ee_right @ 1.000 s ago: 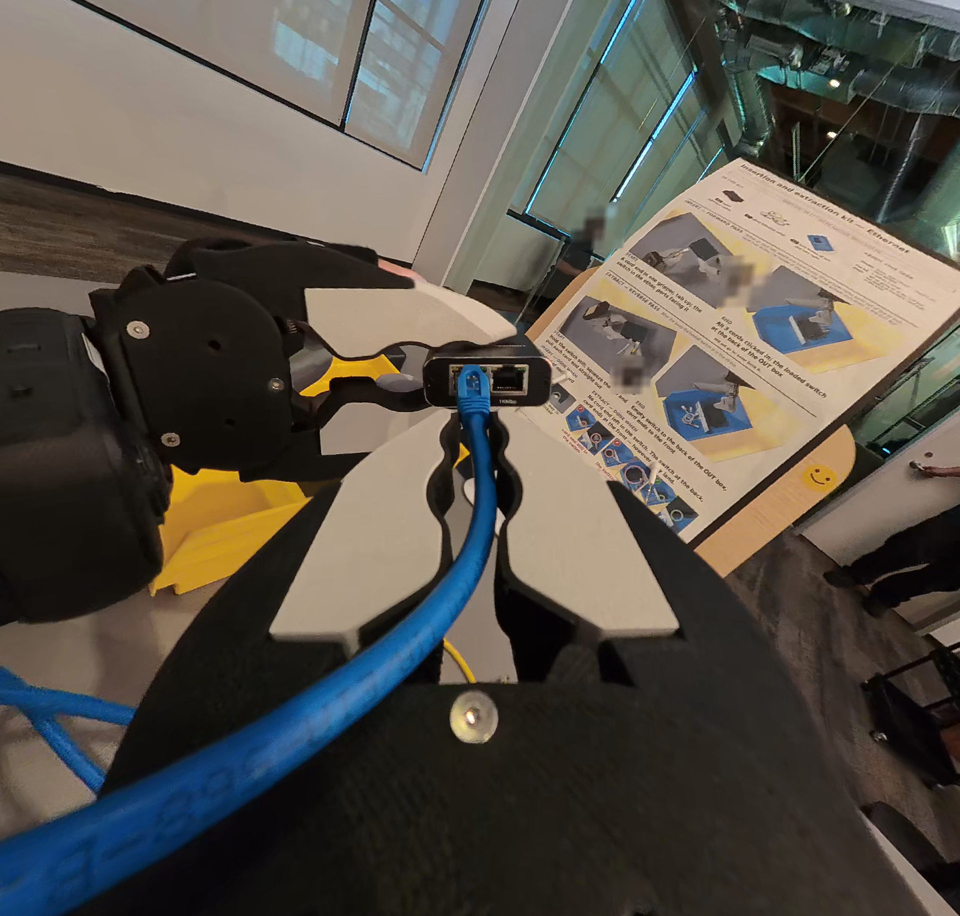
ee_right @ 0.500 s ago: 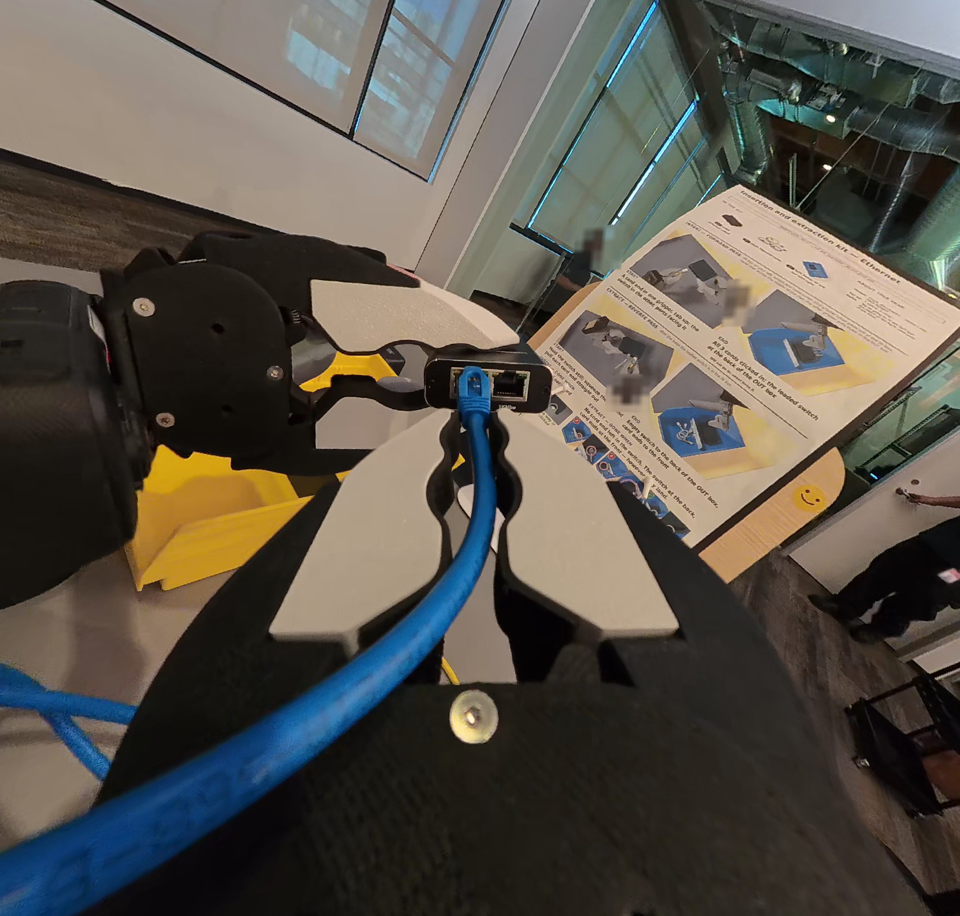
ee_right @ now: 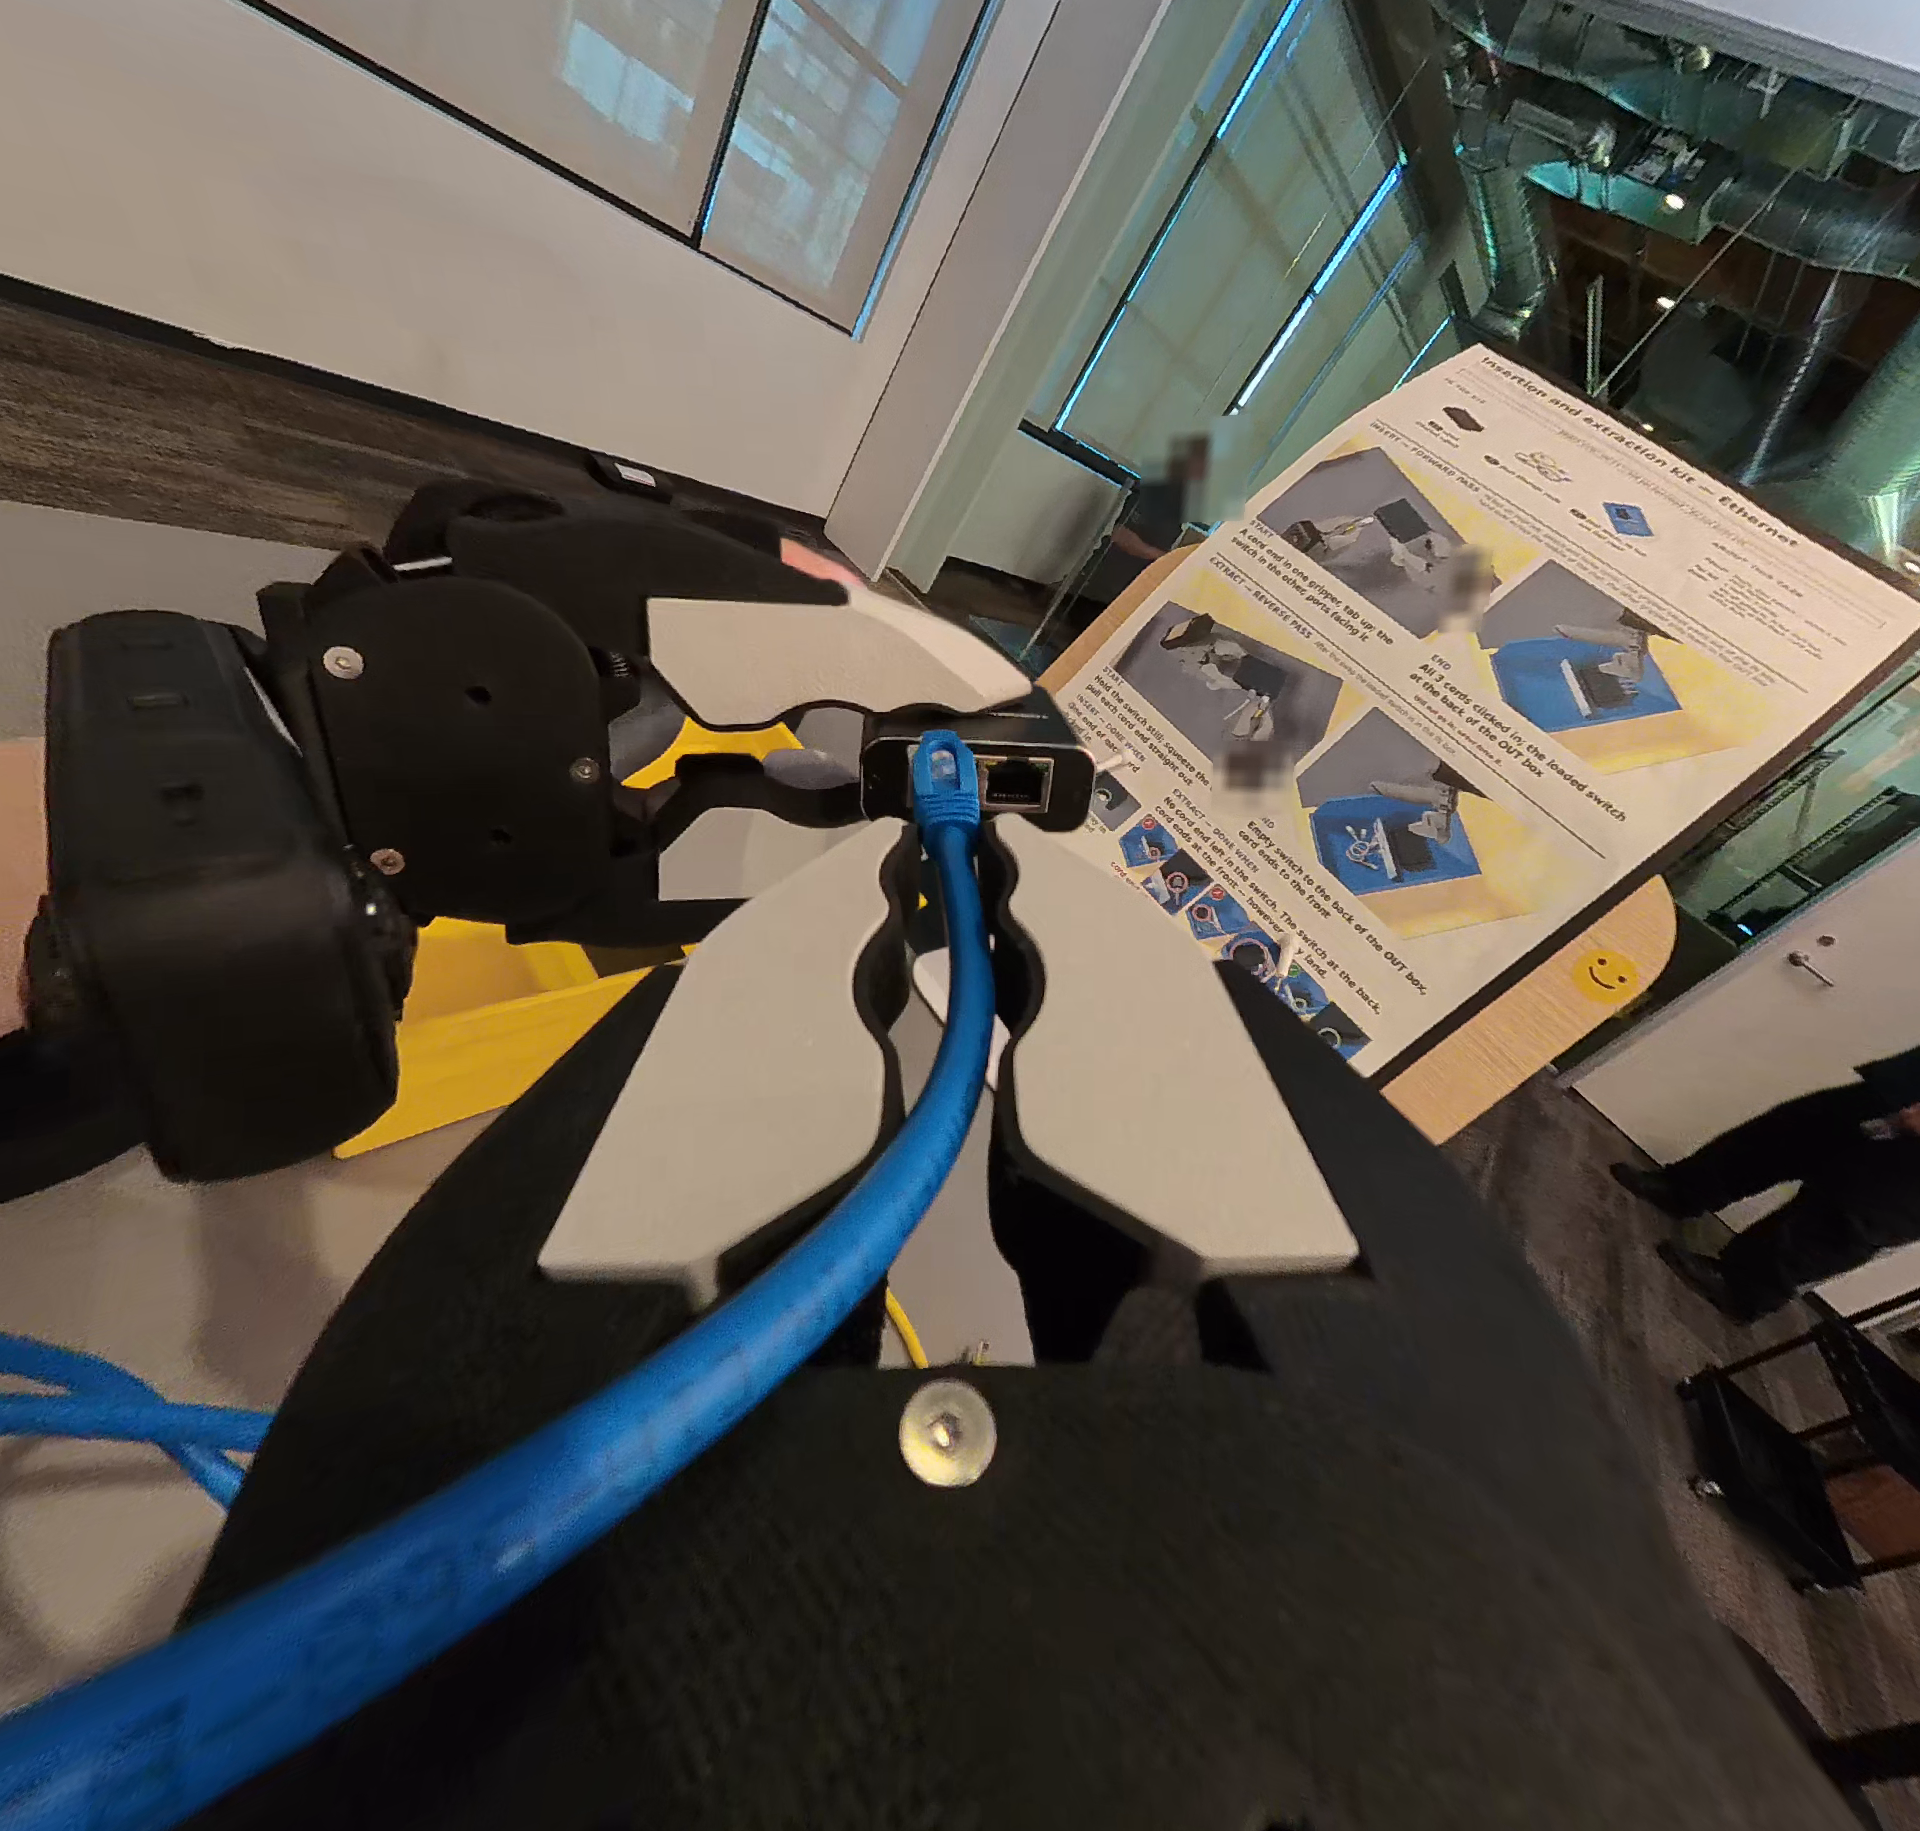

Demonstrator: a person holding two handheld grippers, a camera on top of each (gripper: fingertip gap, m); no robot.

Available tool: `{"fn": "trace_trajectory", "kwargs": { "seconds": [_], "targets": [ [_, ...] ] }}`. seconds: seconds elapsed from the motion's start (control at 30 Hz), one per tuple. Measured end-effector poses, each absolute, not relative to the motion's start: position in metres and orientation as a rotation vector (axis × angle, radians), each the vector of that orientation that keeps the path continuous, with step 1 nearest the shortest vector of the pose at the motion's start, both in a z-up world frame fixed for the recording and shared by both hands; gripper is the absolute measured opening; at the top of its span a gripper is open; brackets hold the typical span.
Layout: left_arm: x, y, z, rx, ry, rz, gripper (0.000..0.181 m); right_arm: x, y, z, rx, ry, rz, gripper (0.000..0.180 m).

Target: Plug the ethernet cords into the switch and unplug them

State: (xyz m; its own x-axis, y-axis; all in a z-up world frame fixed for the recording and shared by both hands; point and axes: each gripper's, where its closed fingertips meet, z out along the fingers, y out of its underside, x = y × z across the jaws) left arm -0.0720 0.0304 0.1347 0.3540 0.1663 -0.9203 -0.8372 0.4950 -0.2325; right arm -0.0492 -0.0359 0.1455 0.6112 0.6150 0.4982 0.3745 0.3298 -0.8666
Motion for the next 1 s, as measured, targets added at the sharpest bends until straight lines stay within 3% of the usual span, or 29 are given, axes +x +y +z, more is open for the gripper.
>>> {"fn": "trace_trajectory", "kwargs": {
  "seconds": [1.0],
  "targets": [
    [-0.065,0.019,0.139,-0.779,0.997,0.692,0.025,-0.035,-0.026,0.148,-1.283,-0.942,0.217,0.012]
  ]
}}
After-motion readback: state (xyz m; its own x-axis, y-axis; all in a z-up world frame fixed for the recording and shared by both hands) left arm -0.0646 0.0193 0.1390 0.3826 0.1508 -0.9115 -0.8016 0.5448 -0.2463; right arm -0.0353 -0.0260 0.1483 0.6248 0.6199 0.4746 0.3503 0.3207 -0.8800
